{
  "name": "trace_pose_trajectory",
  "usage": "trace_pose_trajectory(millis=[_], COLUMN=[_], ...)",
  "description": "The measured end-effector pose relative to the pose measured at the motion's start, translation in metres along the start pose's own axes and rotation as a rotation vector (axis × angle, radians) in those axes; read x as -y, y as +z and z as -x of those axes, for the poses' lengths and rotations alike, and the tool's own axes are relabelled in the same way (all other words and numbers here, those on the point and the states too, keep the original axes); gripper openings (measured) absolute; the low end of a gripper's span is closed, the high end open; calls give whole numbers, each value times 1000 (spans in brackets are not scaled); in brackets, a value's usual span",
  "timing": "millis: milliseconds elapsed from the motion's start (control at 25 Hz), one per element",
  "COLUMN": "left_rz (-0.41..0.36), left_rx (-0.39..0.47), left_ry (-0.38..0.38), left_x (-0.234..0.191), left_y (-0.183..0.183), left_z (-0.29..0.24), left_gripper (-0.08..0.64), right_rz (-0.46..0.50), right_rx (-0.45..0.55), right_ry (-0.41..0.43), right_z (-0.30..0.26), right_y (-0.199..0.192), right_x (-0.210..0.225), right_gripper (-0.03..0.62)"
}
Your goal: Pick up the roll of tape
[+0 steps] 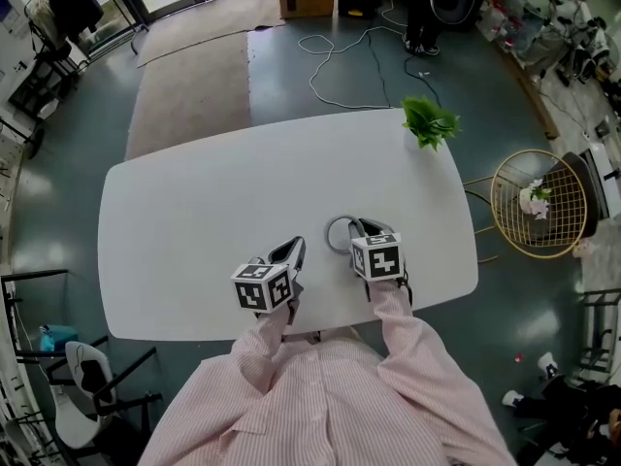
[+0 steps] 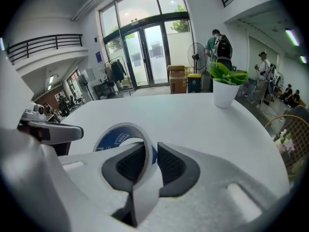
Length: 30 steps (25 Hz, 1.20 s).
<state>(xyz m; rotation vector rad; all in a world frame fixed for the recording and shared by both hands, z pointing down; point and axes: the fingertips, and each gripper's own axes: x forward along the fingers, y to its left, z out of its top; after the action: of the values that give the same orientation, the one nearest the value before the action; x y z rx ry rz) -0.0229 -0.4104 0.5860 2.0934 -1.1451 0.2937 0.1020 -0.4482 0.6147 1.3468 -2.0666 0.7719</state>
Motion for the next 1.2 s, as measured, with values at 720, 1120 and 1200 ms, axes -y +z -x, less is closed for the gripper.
trace_pose_trajectory(millis=[720, 1120, 1200], left_rz=[-188, -276, -299], left_rx=[205, 313, 327], left_ry=[-31, -33, -26], left_x=[35, 53, 55], left_y=[71, 104, 108], left_z=[48, 74, 78], left_gripper=[0, 2, 0], right_rz=[25, 46, 47], right_rx=[409, 593, 621], right_ry=[83, 110, 108], right_z=[79, 123, 130], right_y=[67, 97, 103], right_x=[-28, -36, -35], right_gripper=[72, 72, 72])
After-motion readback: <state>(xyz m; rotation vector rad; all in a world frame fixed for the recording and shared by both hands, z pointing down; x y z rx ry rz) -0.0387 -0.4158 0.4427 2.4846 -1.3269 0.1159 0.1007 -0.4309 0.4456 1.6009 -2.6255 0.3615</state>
